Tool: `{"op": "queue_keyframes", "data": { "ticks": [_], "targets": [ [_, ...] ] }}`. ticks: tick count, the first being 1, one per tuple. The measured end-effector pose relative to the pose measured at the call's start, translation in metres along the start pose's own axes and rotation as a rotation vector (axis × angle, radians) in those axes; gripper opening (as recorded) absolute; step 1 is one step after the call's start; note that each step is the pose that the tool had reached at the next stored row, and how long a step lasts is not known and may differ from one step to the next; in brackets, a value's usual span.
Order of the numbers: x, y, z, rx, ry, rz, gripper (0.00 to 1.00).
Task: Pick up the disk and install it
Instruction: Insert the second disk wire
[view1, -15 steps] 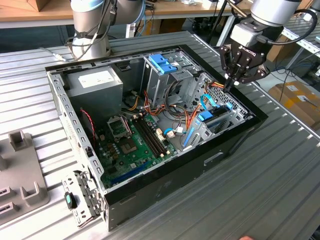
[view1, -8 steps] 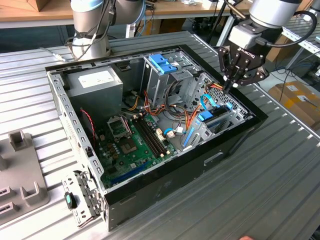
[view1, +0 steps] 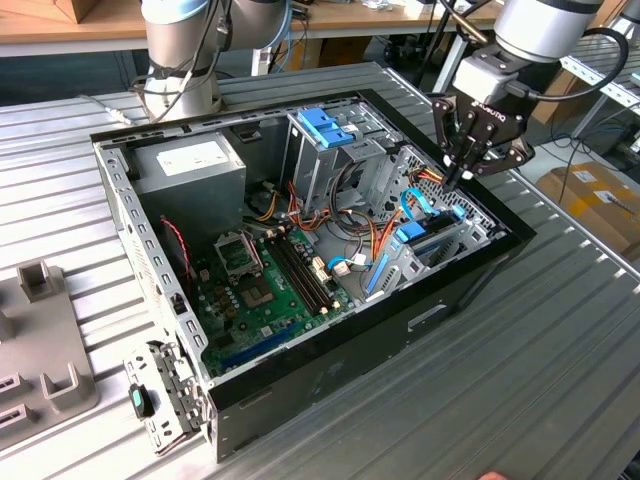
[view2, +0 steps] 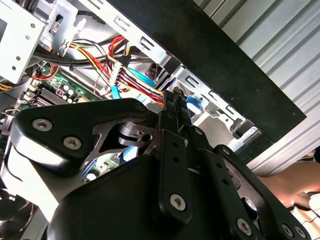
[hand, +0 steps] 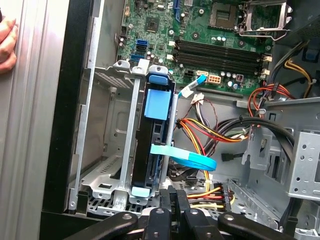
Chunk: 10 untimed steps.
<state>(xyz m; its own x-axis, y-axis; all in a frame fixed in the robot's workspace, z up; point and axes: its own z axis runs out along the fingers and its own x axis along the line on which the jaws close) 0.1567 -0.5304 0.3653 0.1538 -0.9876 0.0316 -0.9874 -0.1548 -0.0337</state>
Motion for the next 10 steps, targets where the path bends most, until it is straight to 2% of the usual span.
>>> {"op": "queue_keyframes", "data": {
  "ticks": [10],
  "targets": [
    [0.0,0.0001,0.0015,0.0,-0.0004,0.0,0.16]
  ]
}}
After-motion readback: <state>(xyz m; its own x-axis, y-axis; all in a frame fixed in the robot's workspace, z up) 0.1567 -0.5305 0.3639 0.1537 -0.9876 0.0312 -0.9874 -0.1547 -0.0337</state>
